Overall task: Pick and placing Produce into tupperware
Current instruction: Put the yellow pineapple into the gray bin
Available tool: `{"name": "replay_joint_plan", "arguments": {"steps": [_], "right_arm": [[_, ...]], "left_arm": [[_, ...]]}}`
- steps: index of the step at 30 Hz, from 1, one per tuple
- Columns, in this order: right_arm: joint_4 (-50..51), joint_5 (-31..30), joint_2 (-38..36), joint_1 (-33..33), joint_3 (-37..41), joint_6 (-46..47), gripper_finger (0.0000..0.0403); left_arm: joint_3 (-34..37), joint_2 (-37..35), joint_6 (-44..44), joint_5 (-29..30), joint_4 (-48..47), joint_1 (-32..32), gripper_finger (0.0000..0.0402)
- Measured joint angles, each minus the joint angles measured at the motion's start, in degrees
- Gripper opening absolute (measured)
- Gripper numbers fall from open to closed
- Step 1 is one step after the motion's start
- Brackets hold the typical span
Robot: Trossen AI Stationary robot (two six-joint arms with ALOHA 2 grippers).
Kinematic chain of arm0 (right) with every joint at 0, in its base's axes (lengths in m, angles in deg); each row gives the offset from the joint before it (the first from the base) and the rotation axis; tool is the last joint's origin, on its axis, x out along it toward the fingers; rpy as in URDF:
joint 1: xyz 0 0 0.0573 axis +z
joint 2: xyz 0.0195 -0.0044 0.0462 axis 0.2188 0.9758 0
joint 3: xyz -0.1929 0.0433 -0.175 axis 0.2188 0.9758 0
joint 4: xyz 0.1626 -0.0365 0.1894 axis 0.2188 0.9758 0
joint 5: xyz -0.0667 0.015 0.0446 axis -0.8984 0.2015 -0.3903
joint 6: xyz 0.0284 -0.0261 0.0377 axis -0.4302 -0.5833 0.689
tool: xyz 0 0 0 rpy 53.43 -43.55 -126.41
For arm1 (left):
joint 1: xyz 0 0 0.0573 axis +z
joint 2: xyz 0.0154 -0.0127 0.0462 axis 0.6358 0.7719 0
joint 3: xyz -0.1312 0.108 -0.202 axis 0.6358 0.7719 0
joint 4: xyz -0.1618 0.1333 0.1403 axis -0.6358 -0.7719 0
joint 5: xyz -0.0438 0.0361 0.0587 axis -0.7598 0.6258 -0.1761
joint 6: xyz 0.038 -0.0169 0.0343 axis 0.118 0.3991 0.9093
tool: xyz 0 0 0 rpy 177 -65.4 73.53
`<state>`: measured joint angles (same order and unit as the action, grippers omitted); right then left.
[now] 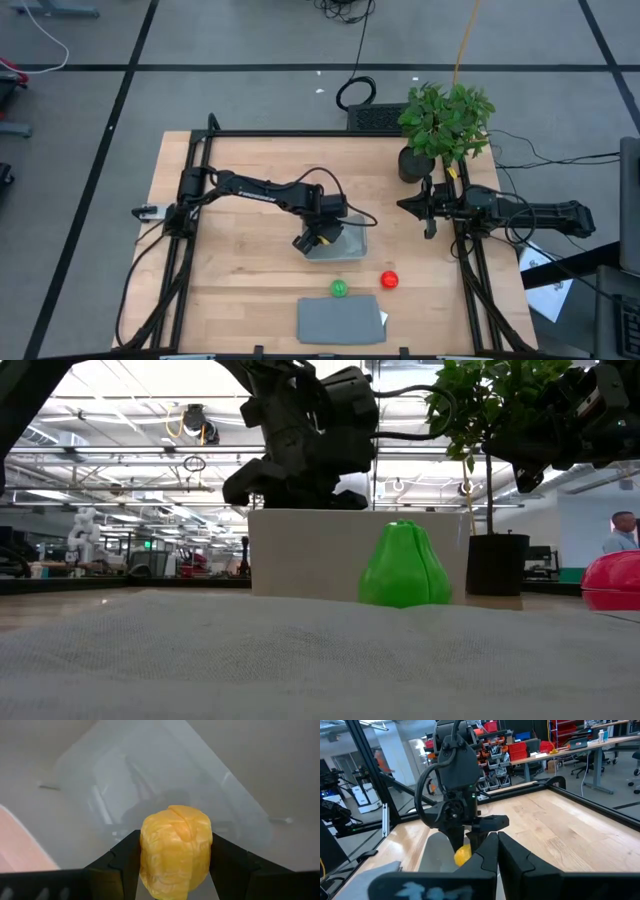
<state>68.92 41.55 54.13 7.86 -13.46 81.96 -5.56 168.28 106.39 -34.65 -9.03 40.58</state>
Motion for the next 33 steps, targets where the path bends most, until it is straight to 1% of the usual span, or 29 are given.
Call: {"name": "replay_joint_plan", "arguments": {"steps": [17, 21, 33], "right_arm": [[0.0, 0.0, 0.0, 0.0, 0.0, 0.0, 0.0000], [0.0, 0.0, 0.0, 0.0, 0.0, 0.0, 0.0000], [0.0, 0.0, 0.0, 0.0, 0.0, 0.0, 0.0000]], "left_arm": [[0.0, 0.0, -1.9, 0.1, -1.1, 0.9, 0.0189], [0.0, 0.0, -1.9, -1.3, -1.1, 0.9, 0.0189], [0.0, 0.0, -2.9, -2.6, -1.1, 0.9, 0.0189]]}}
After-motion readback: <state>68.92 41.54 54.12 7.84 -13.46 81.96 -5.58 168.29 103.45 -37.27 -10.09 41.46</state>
